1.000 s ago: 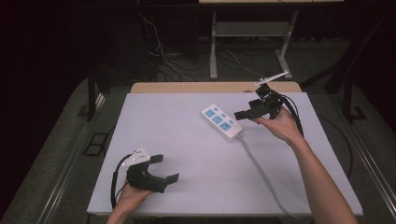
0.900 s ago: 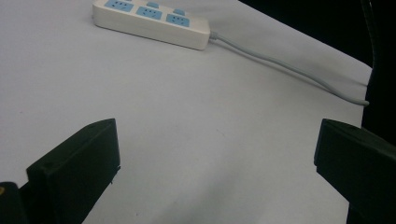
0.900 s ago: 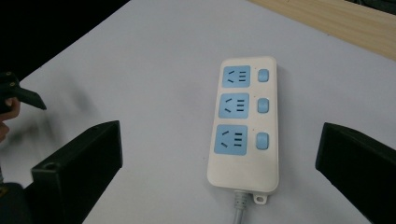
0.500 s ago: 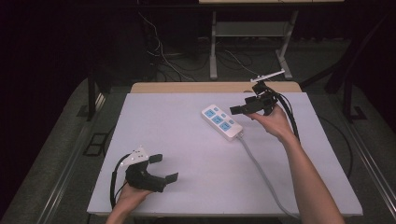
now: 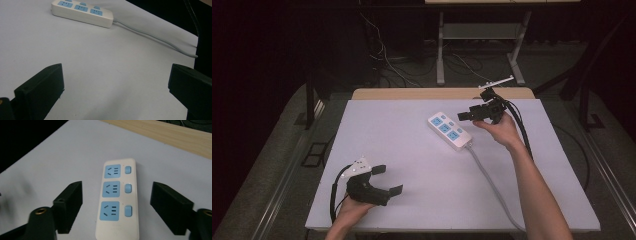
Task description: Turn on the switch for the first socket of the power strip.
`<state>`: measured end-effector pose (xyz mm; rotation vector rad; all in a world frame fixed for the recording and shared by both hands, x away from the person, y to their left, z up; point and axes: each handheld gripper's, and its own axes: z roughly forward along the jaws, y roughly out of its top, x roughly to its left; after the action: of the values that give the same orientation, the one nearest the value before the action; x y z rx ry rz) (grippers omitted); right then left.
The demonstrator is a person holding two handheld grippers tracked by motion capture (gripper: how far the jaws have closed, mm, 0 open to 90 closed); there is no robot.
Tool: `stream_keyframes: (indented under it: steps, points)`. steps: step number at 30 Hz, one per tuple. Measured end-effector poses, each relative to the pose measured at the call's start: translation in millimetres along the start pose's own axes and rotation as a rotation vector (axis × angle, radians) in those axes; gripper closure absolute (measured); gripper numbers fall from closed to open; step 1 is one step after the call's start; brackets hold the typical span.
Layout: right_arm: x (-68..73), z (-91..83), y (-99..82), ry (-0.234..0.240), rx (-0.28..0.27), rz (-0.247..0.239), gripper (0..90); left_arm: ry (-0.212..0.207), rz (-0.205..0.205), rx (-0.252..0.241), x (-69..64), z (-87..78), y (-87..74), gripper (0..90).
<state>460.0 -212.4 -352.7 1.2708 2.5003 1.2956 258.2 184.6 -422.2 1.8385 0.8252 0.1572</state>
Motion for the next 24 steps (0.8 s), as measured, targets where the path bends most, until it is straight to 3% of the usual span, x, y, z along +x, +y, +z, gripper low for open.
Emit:
stream_keyframes:
  steps: [7,15,24]
  points:
    - [-3.0,11.3,-2.4,-0.018,0.028,-0.001,52.8,0.013,0.001,0.010,3.1,0.2,-0.6,0.0]
    - [-2.8,24.7,-4.8,-0.060,0.035,-0.005,69.7,0.020,-0.001,0.010,6.1,-0.2,-0.6,0.0]
    - [-4.4,32.7,-7.0,-0.066,0.053,-0.019,84.7,0.021,0.001,0.009,6.5,-0.3,-0.5,0.0]
